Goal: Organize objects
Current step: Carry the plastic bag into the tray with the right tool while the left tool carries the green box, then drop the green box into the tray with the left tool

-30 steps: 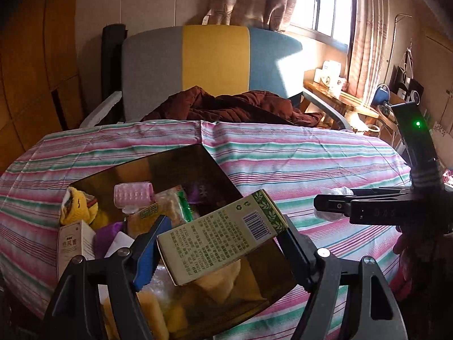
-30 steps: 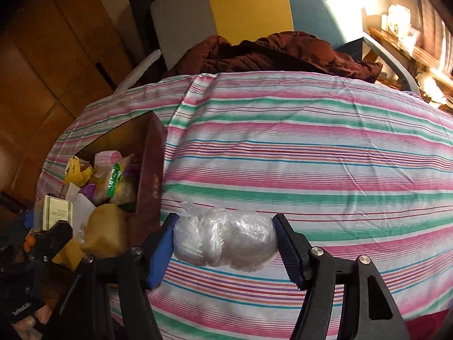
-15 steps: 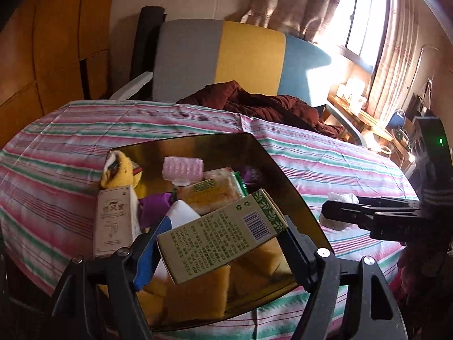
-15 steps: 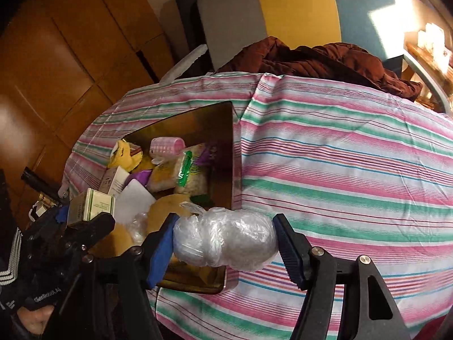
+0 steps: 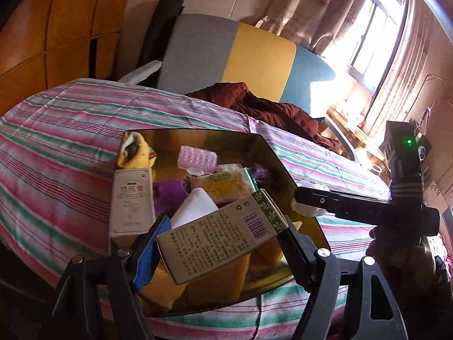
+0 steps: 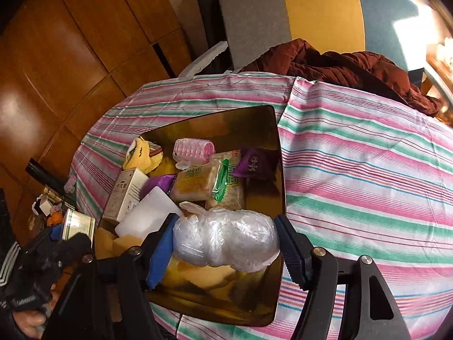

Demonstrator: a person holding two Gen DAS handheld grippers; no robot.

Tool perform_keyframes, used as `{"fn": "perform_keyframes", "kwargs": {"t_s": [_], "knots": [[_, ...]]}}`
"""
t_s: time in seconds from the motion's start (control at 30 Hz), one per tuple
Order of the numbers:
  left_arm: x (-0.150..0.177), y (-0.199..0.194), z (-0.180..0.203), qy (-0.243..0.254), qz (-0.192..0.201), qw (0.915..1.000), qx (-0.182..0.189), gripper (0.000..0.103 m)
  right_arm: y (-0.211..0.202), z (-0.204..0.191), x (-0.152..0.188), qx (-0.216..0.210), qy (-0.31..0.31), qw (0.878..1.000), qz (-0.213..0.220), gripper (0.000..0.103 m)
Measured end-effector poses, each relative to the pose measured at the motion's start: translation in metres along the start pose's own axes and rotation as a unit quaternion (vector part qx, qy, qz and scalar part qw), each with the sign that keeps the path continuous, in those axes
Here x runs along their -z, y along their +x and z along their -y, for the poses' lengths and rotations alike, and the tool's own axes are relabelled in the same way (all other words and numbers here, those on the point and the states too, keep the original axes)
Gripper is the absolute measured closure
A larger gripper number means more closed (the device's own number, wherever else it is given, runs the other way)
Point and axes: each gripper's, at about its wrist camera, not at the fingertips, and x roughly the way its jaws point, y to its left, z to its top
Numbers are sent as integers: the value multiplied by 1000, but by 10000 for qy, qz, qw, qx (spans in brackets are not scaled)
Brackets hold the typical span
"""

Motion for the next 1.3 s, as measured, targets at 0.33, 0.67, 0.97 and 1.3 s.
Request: {"fn": "perform_keyframes", "kwargs": {"t_s": [0.33,0.67,0.97,1.3], "knots": [[-25,47,12,-522,-279,9979,248,26,17,12,-4,143,241,9996,-14,10],[-36,80,13,-876,-525,9943,302,25,3,19,16,483,188,9986,54,8],[-35,99,15,-663,-696,9951,215,16,-4,16,24,640,51,9979,111,4],[-25,69,14,-170,-371,9984,-382,15,-1,9,31,701,-44,9975,93,2]]}}
